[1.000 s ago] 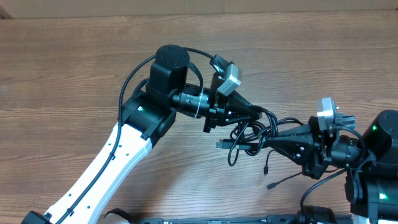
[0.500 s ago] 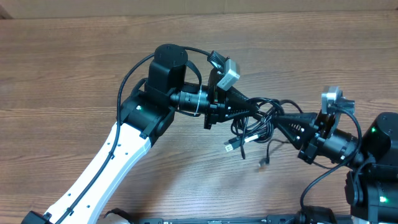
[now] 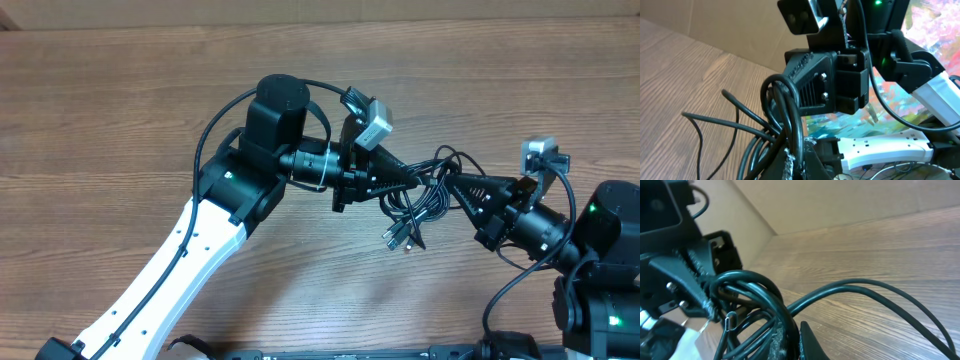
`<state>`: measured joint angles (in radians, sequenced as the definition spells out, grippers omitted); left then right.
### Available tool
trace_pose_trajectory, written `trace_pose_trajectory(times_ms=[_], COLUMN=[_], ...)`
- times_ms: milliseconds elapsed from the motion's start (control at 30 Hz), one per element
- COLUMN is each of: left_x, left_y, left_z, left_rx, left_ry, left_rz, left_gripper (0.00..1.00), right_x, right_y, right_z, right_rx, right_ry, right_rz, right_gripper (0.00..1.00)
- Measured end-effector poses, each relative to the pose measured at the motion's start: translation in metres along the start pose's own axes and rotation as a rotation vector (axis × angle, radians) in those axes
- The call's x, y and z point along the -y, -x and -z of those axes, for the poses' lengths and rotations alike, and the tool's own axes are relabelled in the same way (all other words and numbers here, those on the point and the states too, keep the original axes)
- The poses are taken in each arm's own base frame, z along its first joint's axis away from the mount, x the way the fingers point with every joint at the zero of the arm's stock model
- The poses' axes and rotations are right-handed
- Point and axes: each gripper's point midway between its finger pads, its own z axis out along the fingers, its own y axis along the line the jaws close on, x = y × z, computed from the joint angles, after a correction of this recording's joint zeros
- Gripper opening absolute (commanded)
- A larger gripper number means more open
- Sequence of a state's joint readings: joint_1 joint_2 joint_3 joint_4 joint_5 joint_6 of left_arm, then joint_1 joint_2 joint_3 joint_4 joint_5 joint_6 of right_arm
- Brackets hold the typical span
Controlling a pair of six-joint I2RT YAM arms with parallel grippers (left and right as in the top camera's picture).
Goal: Untangle cables
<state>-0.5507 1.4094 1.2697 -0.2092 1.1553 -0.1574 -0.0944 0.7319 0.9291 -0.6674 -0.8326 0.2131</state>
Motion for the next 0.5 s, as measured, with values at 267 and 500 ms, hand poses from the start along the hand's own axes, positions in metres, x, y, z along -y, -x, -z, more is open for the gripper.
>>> trace_pose_trajectory(times_ms=[267, 500], left_x=[0.004, 0.013], left_y=[-0.006, -0.009], left_z=[-0.007, -0.016], left_rx=[-0.020, -0.035], left_ry=[-0.012, -0.032], left_rz=[0.020, 0.014], left_gripper=[0.04, 0.04], right_x=[0.013, 0.017], right_y=[0.011, 0.018], right_z=[0.000, 0.001], right_rx=[0.049, 0.079], right_ry=[-0.083, -0.108], right_rz=[-0.018, -0.011], right_gripper=[0.04, 0.04])
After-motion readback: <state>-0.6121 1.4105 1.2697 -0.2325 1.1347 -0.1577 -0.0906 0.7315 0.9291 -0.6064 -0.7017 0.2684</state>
